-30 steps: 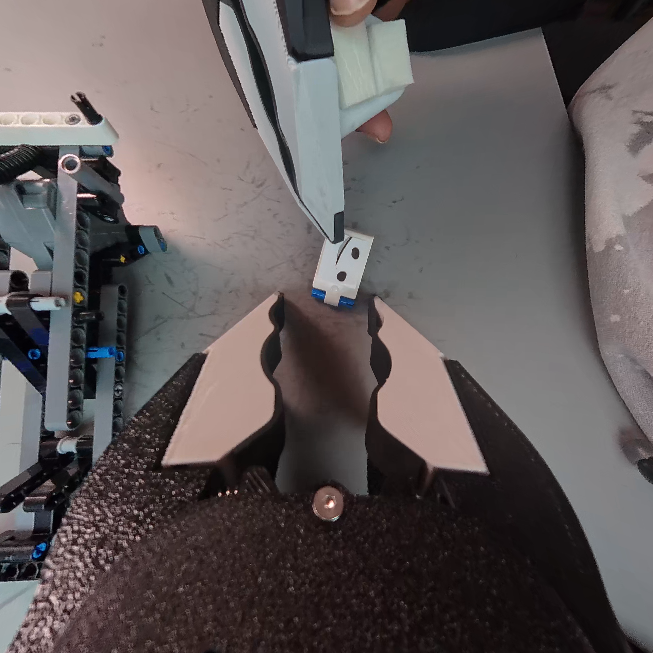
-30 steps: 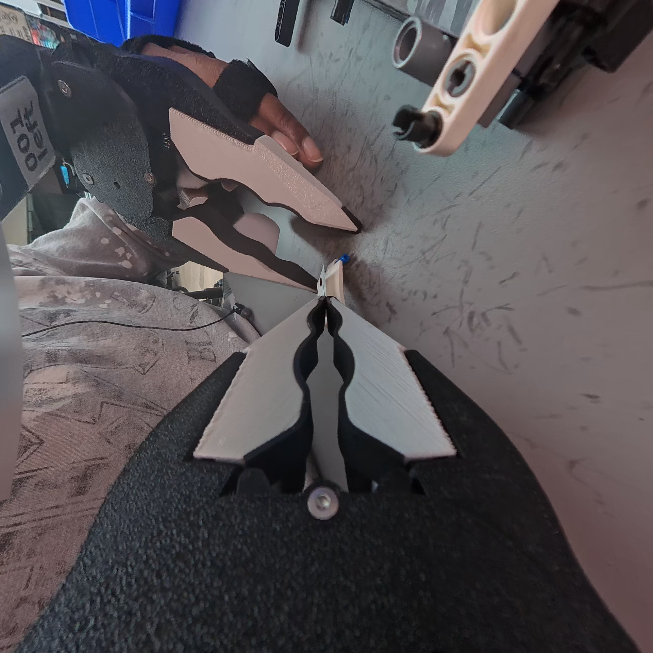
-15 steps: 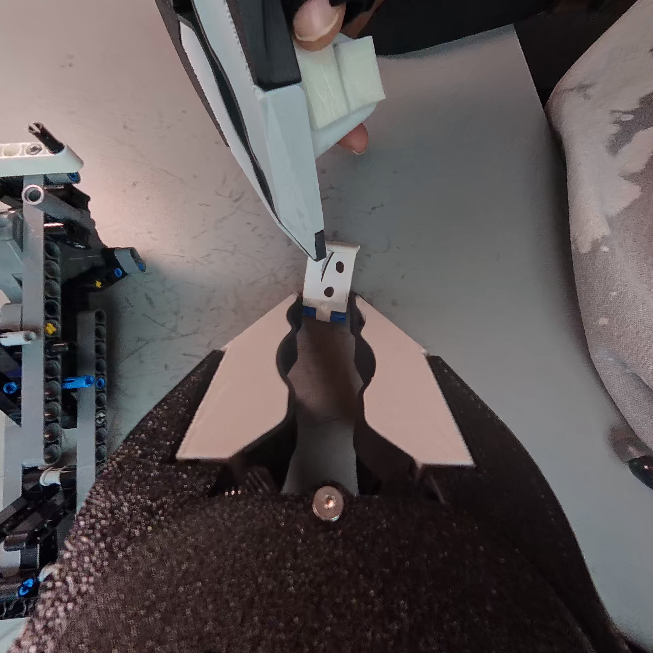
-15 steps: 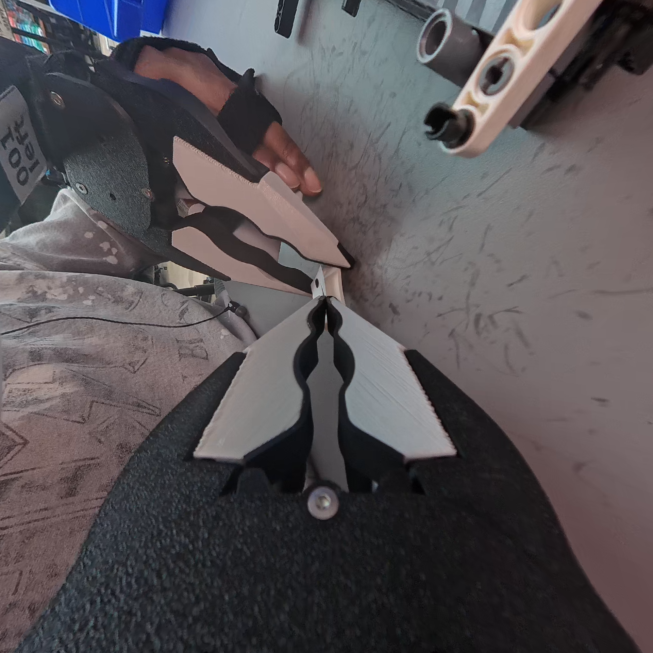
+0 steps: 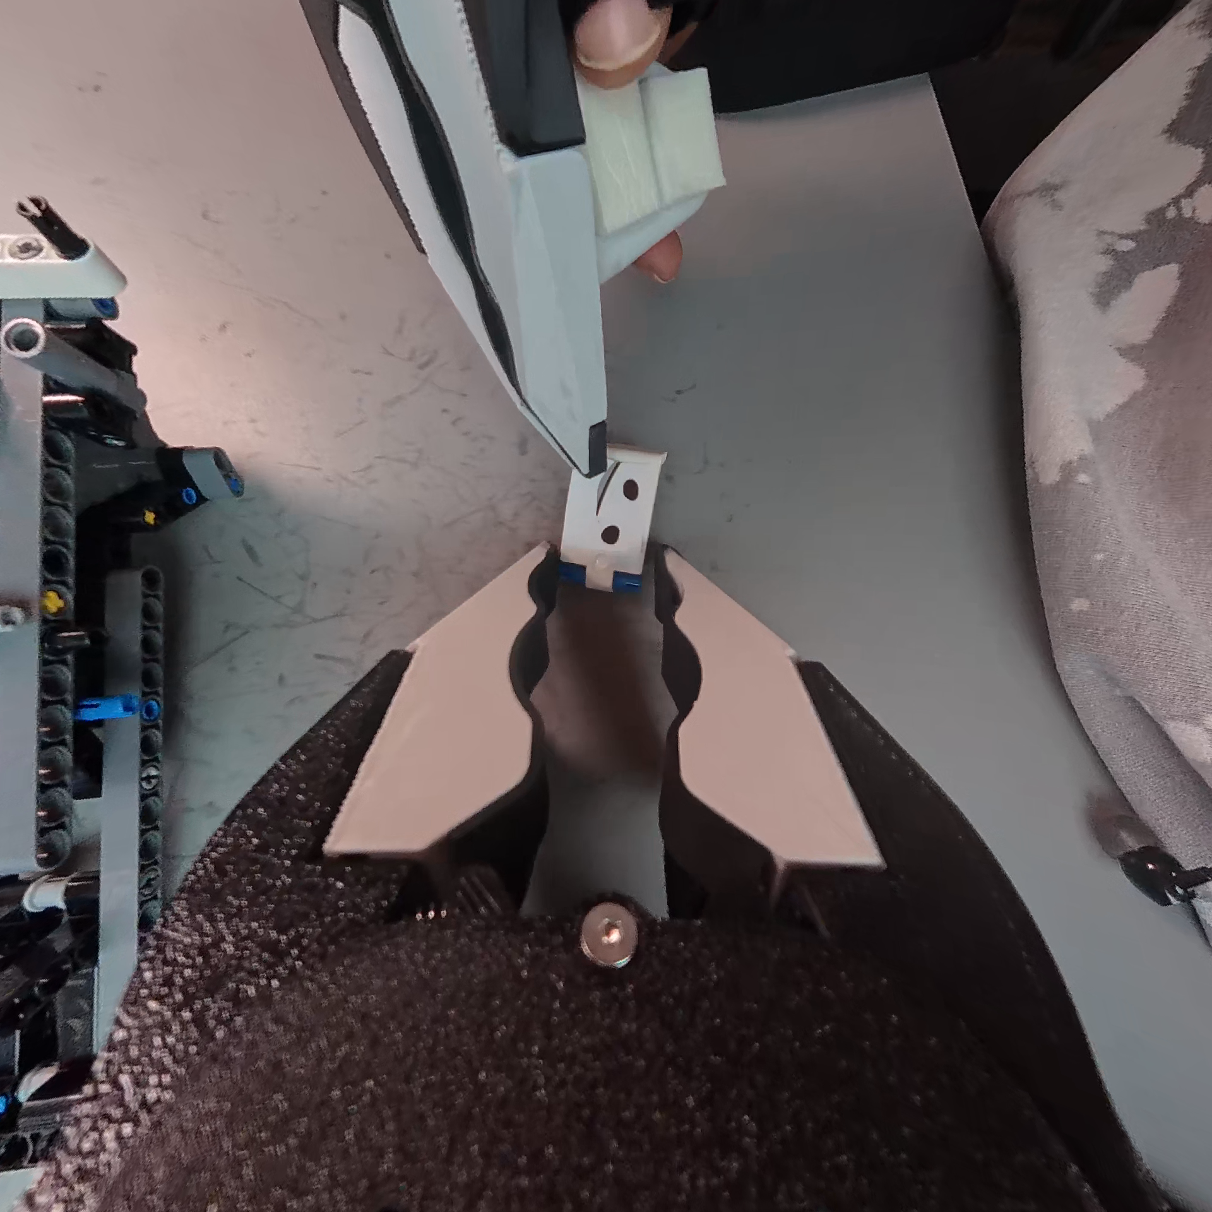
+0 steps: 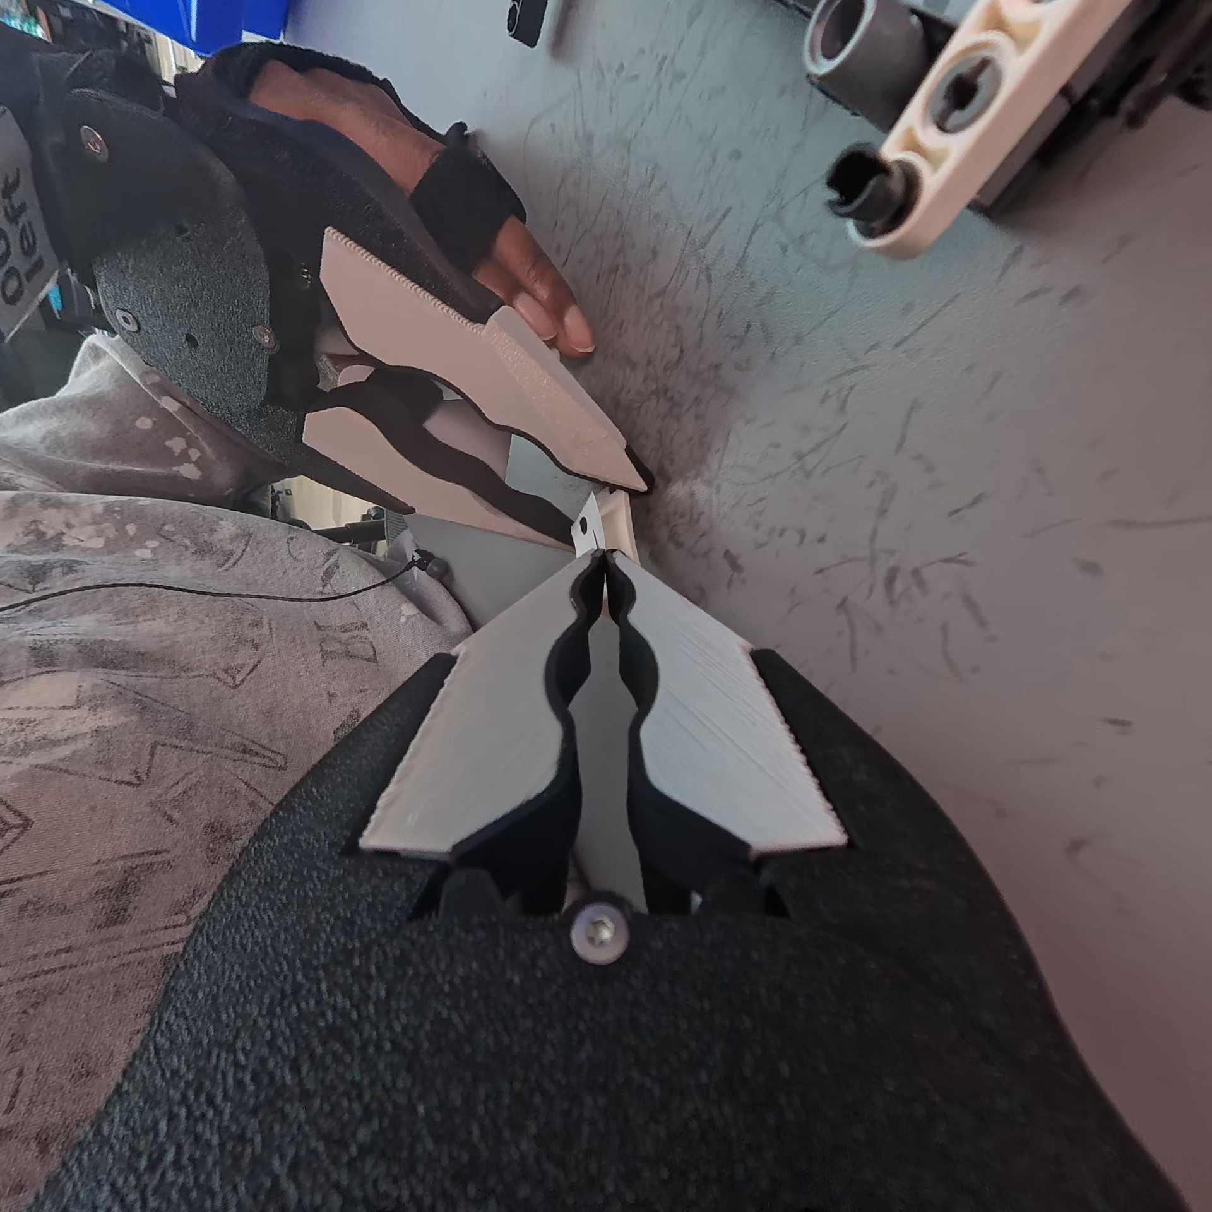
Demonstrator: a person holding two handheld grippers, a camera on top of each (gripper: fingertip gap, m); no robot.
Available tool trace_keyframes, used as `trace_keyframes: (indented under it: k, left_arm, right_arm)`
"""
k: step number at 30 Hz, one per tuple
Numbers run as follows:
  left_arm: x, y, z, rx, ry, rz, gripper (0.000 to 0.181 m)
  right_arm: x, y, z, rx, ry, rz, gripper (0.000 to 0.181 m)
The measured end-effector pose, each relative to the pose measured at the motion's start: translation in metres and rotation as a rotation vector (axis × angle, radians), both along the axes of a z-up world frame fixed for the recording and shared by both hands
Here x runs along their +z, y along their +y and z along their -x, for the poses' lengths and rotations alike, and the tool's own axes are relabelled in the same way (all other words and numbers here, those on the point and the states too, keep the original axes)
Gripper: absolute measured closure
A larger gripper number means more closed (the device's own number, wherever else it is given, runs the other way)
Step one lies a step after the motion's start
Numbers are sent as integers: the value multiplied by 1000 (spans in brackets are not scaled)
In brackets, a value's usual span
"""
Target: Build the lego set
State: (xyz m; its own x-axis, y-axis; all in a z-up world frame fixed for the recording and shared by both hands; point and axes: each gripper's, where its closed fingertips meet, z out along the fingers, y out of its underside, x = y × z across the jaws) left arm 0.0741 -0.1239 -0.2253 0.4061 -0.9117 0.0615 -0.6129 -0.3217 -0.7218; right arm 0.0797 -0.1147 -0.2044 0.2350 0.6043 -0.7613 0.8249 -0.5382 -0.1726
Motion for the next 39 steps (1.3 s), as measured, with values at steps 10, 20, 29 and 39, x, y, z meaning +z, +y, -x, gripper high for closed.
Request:
trace_keyframes:
  k: [10, 20, 29, 39]
  left_arm:
    - [-1, 4, 0, 53, 14, -24, 157]
    - [-1, 7, -2, 169, 15, -19, 157]
    - [-1, 9, -3, 191, 25, -28, 157]
    - [-1, 10, -3, 201, 22, -25, 157]
  right_arm:
    - [0, 1, -1, -10, -13, -10, 181]
    - [3, 6, -4, -33, -28, -33, 181]
    - [5, 6, -4, -15, -40, -51, 181]
    - [13, -2, -10, 219, 57, -320, 181]
